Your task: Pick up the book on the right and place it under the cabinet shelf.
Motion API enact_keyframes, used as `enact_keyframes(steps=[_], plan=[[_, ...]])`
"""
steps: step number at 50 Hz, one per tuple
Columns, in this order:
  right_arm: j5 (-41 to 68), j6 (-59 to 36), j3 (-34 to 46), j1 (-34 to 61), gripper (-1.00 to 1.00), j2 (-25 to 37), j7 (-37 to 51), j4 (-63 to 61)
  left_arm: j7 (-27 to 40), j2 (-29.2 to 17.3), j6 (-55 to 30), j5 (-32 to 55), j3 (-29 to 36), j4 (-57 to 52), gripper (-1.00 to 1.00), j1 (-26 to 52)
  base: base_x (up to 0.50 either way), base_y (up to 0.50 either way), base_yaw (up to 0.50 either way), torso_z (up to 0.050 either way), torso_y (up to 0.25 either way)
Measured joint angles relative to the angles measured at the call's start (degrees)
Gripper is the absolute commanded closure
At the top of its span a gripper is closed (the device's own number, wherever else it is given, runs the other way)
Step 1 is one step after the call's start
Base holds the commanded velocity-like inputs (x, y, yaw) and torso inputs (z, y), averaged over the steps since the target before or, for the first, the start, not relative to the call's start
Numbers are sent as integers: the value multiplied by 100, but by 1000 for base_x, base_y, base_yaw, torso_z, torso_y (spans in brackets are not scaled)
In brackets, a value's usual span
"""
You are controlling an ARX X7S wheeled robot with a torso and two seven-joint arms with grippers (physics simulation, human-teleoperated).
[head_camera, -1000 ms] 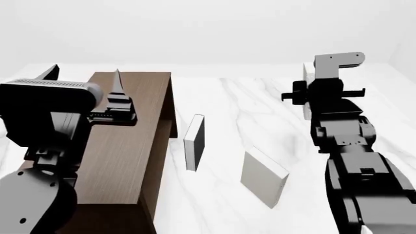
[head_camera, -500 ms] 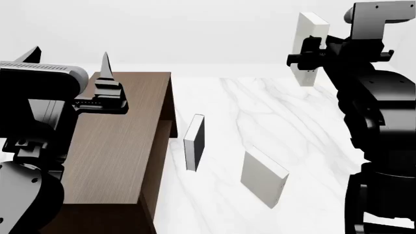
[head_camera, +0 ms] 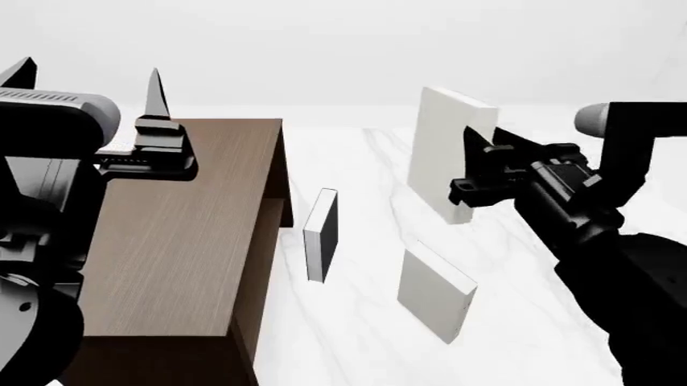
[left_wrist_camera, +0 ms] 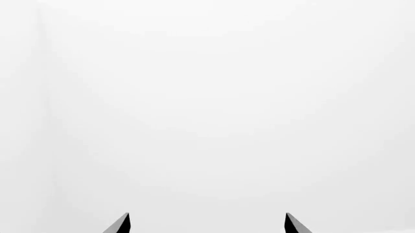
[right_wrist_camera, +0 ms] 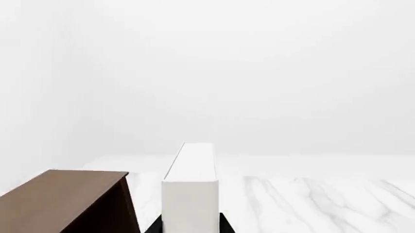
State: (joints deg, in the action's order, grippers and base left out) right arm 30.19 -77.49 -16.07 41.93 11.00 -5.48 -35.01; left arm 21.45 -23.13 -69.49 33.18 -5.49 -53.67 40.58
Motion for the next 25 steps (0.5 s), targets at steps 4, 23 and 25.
enact_keyframes(steps=[4, 23, 25], plan=[[218, -143, -200, -372, 100, -143, -107, -303, 28, -6, -46, 40, -22, -42, -100, 11, 0, 0, 0, 0, 0], [1041, -592, -863, -1649, 100, -639, -385, -1072, 129, -65, 16, 112, 13, -48, -100, -53, 0, 0, 0, 0, 2], [1132, -638, -922, -1734, 100, -675, -390, -1130, 139, -72, 31, 117, 18, -43, -100, -63, 0, 0, 0, 0, 0]])
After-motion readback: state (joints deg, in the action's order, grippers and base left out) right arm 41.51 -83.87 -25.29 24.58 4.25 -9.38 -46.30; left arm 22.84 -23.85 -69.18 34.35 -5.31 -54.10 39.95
